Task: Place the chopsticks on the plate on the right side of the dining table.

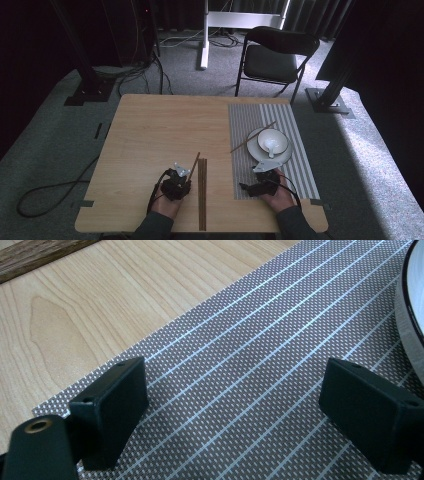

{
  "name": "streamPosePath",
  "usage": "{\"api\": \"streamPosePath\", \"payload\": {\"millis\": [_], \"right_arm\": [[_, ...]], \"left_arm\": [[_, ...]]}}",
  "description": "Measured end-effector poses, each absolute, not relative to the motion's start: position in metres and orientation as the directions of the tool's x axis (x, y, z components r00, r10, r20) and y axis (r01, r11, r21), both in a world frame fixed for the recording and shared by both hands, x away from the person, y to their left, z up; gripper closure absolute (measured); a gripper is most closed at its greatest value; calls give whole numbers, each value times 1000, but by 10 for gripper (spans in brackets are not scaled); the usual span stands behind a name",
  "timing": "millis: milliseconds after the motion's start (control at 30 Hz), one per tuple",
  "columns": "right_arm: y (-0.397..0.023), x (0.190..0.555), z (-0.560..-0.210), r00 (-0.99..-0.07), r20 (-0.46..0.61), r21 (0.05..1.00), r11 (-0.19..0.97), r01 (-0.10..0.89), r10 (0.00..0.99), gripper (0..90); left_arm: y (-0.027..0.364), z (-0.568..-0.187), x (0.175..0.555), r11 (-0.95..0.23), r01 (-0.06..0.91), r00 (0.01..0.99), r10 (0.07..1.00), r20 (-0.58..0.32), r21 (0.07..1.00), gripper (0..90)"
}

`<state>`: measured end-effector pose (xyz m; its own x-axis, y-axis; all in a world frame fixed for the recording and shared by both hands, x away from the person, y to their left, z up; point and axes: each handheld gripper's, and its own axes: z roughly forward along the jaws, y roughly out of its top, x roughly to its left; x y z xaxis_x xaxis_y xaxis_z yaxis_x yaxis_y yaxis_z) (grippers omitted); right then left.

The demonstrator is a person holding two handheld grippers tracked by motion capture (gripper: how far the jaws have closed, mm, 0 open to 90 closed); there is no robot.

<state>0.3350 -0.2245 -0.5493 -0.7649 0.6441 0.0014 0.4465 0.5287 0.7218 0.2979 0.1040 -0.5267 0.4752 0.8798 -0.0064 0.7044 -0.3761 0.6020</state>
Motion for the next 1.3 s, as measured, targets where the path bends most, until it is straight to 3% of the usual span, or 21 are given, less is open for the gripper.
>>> {"api": "streamPosePath", "payload": {"millis": [433,1300], "right_arm": [[-225,335,-549,-765,1,722,529,446,644,111],[-225,335,-549,-765,1,722,529,446,644,111]], "left_arm": [[108,-526,311,-356,723,457,889,-22,592,837],[104,-525,335,-377,710,469,883,0,594,847]]}}
